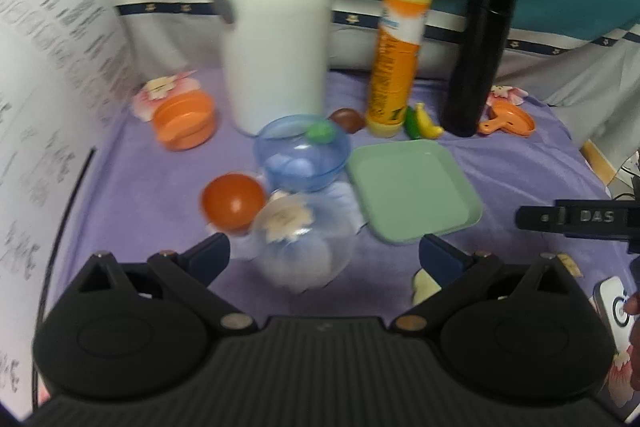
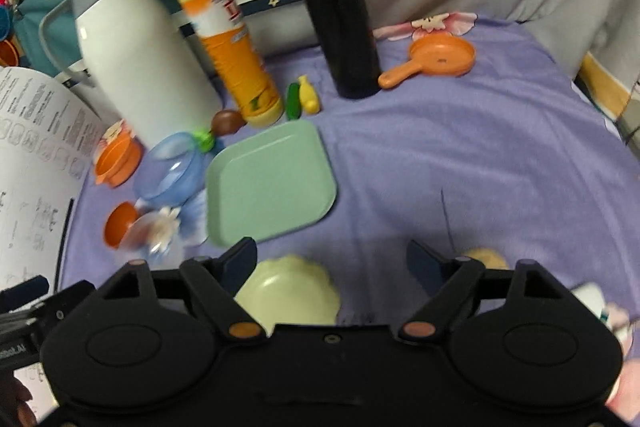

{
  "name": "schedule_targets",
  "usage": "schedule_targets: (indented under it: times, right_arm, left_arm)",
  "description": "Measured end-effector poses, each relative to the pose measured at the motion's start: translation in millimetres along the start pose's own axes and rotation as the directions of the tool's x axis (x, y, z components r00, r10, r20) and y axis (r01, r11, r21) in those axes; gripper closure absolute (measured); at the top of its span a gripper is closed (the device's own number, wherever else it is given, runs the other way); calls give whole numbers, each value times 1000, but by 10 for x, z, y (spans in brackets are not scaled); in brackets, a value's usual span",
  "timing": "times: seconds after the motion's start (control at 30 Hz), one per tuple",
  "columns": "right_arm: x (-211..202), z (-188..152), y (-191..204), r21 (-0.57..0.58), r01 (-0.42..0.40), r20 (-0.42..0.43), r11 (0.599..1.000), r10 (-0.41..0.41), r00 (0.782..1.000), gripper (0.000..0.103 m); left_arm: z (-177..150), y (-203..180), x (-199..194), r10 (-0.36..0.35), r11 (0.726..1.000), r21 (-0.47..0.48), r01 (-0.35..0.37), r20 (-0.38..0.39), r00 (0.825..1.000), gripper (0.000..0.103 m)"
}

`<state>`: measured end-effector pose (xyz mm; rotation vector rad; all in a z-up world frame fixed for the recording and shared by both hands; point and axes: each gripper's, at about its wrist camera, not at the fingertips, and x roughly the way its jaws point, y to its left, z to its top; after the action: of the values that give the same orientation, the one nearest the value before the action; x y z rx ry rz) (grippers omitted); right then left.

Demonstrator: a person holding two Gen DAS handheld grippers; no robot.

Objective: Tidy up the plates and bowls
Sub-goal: 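Open the right gripper and move it toward the green square plate, then grasp the edge of the green square plate with the right gripper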

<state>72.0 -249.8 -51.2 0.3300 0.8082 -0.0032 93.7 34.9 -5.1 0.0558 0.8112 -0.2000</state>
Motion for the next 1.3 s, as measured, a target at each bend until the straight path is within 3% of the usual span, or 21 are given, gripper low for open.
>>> schedule_targets:
  times: [0.5,0.67,0.93,1.03,1.3]
  right_arm:
    - [1070,406,28,-69,-53,-73,996,48,996,67]
    - [1171,370,88,-123,-50,-78,991,41,996,92]
    - [1022,331,-190,-73,1,-64,997,-5,998,96]
    - [958,315,-304,-54,23,-61,998,-26,998,96]
    - [963,354,-423,-7,-11,-68,1000,11,998,91]
  left_arm:
    - [350,-376,818,-39,999,19,40,-58,998,2]
    - [386,-442,989,-59,998,-1,59,-85,995,10]
    - [361,-704,1182,-67,996,52,73,-117,991,22]
    - [345,-800,1280,-74,995,61,84,-139,988,33]
    - [270,-844,1530,-54,997,48,65,-202,978,34]
